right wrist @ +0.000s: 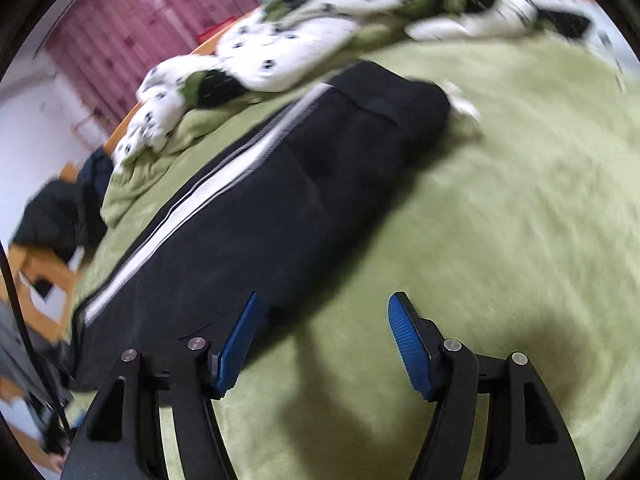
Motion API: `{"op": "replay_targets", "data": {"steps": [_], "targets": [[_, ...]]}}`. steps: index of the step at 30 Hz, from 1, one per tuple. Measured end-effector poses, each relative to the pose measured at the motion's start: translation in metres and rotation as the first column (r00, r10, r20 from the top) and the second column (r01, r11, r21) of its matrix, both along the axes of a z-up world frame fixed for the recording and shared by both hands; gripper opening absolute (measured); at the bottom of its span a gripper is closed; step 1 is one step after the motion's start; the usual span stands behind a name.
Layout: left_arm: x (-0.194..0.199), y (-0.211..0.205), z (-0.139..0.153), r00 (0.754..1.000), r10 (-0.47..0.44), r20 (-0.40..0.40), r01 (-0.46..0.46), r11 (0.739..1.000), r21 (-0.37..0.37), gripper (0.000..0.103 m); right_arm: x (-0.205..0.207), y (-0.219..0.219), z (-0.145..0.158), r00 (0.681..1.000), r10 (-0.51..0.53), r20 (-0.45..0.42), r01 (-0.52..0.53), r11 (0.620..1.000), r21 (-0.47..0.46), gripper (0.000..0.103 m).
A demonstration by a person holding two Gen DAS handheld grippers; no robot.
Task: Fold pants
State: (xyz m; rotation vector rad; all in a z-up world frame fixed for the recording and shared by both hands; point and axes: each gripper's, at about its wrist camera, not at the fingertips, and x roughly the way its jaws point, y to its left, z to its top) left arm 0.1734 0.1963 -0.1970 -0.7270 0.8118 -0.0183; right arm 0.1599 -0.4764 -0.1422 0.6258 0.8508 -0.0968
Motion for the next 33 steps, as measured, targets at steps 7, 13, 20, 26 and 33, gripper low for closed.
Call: {"op": "replay_targets", "data": {"steps": [7,13,20,26,33], "targets": [[0.057,0.012,-0.003,0.992,0.117,-0.043,-0.117,0.993,0.009,0.063,0.057,-0.007,-0.012,0.999,-0.041,0.016,0.04,0.998,0.047,0.066],[0.07,0.02,-0.009,0.986,0.153,-0.067,-0.154,0.988,0.002,0.012,0.097,-0.013,-0.014,0.995,-0.094,0.023,0.094,0.995,0.013,0.018],[0.026,0.0,0.024,0.999,0.042,-0.025,-0.04,0.997,0.06,0.01,0.049,-0.029,0.024,0.989,-0.131,0.063,0.128,0.991,0.037,0.013],[-0.04,-0.025,0.029,0.994,-0.094,-0.054,0.098,0.993,0.069,0.01,-0.021,-0.068,0.053,0.992,-0.119,0.042,0.12,0.992,-0.026,0.013],[-0.092,-0.048,0.016,0.971,-0.234,-0.048,0.238,0.964,0.116,0.012,-0.092,-0.105,0.043,0.994,-0.105,-0.036,0.102,0.992,-0.072,0.016]]}}
